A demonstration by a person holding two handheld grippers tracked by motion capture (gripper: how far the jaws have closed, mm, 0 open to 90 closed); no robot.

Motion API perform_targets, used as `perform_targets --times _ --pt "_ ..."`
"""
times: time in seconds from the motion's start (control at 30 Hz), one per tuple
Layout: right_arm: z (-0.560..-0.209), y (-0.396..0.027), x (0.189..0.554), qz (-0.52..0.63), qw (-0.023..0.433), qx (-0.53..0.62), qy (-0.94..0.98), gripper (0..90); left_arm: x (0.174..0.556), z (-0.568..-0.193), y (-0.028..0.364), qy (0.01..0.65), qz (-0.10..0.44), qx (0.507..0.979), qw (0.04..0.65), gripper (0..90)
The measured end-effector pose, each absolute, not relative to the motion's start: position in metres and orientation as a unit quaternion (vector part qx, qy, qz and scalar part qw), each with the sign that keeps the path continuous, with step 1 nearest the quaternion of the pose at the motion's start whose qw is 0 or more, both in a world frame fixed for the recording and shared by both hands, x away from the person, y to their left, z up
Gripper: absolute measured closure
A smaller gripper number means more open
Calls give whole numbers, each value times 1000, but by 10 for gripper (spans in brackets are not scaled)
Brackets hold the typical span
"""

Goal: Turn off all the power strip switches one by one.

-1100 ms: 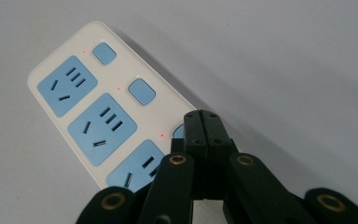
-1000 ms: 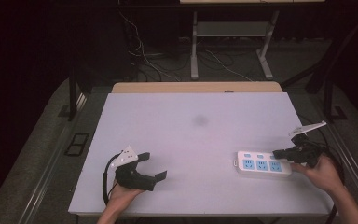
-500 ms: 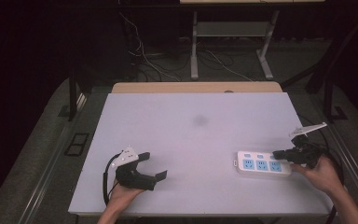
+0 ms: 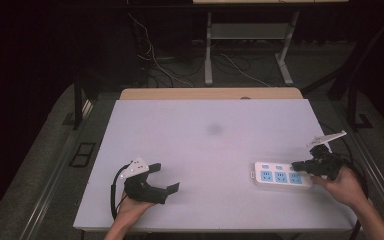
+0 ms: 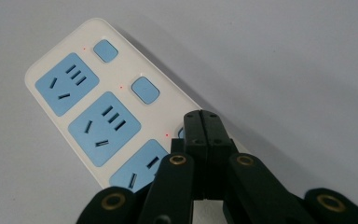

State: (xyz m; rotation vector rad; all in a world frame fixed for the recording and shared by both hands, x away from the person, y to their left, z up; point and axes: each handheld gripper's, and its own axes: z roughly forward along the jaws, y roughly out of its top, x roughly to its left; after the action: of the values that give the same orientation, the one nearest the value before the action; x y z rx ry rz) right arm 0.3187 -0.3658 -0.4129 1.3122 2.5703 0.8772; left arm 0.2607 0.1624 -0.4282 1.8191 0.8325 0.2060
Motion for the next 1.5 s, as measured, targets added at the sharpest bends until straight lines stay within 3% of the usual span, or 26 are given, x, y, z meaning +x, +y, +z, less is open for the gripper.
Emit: perform_targets --times 1.07,1.5 --pt "-411 -369 317 323 41 431 842 900 260 -427 168 356 87 758 539 0" --pt "-387 -353 321 329 44 407 851 900 260 -427 168 355 87 759 539 0"
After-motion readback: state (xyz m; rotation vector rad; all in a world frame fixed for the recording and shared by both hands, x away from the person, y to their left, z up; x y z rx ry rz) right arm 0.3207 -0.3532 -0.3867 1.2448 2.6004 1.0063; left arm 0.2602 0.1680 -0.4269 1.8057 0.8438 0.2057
